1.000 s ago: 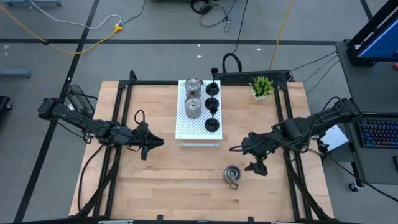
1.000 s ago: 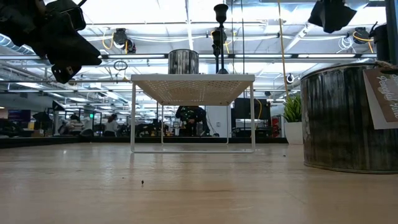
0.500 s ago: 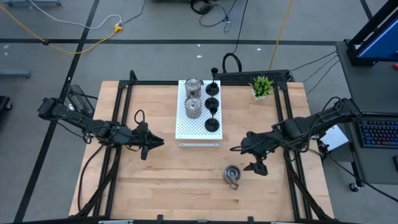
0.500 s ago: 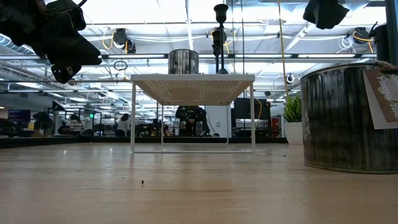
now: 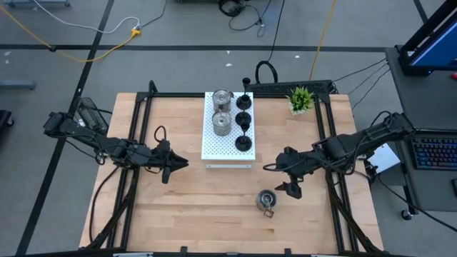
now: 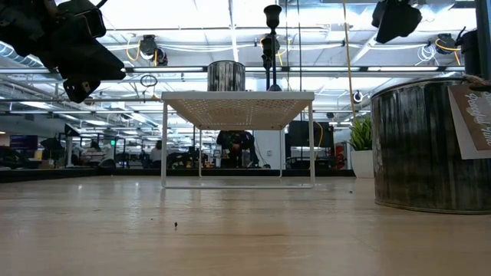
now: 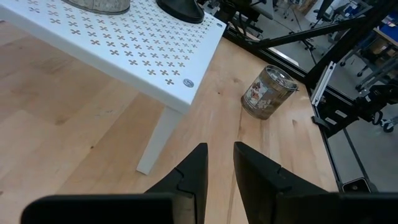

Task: Pick & Place candle stick holders
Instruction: Put the silver scented candle on the shelf aligned with the other silver scented candle

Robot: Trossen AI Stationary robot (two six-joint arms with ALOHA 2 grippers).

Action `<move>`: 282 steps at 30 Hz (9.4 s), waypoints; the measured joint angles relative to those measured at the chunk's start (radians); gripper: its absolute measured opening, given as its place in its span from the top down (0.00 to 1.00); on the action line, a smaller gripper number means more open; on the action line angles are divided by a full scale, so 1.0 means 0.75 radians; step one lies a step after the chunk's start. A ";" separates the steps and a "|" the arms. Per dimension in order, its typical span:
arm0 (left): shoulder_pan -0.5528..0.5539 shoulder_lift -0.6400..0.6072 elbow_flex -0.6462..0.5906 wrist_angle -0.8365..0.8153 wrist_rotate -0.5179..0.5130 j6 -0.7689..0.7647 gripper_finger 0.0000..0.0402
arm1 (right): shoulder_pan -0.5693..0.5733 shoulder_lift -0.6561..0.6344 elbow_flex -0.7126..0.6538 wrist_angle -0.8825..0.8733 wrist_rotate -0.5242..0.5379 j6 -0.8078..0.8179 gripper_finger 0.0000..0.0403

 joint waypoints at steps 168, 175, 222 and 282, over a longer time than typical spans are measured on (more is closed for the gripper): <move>0.001 0.000 0.000 0.001 -0.001 0.279 0.80 | 0.050 0.462 -0.024 0.327 -0.286 0.012 0.01; 0.000 0.000 0.000 0.000 -0.001 0.279 0.80 | 0.033 0.462 -0.024 0.335 -0.289 0.008 0.01; 0.001 0.000 0.000 0.001 0.001 0.268 0.80 | 0.144 0.399 0.092 0.132 -0.047 -0.132 0.01; 0.001 0.000 0.000 0.000 0.001 0.275 0.80 | 0.226 0.461 0.252 0.320 -0.002 0.080 0.01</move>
